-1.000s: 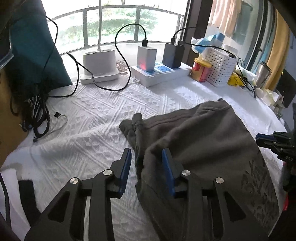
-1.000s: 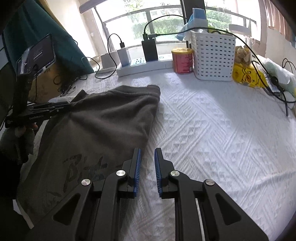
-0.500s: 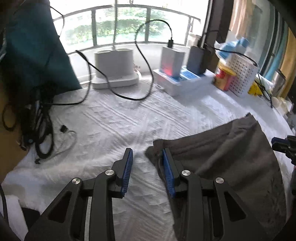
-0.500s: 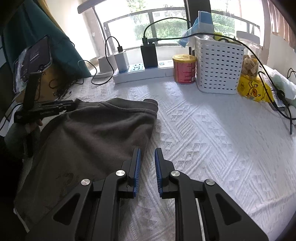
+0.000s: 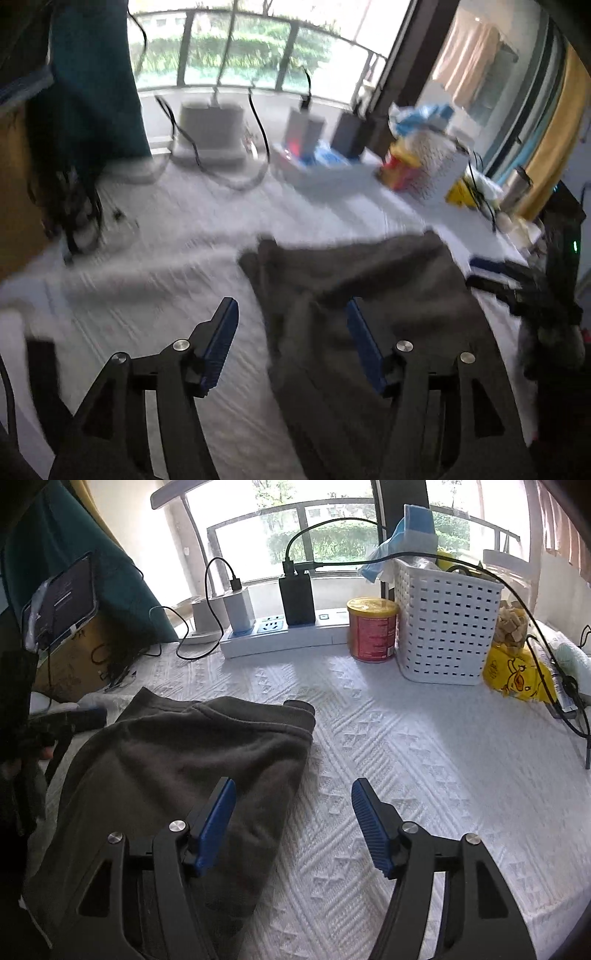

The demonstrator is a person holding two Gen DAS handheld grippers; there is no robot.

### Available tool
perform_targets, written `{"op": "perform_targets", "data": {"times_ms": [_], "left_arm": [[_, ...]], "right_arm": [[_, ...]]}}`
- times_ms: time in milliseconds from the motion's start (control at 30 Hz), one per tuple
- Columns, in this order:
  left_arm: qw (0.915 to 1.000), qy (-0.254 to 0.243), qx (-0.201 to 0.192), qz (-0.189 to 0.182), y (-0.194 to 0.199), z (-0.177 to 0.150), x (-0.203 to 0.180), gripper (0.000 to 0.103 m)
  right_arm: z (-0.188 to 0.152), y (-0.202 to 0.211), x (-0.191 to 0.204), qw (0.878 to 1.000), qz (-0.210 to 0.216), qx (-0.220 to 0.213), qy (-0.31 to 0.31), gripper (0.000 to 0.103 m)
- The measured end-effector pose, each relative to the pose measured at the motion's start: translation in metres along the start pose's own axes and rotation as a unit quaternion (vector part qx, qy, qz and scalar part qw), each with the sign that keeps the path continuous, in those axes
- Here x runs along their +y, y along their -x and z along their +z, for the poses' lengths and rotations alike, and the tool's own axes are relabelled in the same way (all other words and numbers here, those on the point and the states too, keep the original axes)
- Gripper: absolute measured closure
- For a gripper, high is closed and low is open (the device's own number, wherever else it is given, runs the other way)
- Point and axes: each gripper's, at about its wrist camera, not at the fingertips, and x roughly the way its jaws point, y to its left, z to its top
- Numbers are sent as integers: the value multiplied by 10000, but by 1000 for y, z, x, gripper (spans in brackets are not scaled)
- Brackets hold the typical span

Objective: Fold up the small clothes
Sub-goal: 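Open the left gripper and bring both grippers to the shirt end, then grasp the shirt end with both grippers and lift it to fold over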

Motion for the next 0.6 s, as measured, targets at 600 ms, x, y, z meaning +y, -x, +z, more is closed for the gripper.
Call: {"op": "perform_targets", "data": {"times_ms": [600], "left_arm": [[9978,-628,220,-71,-34,-5,-37,22]], "right_arm": [[0,-28,15,9979,485,284,322,36]]}}
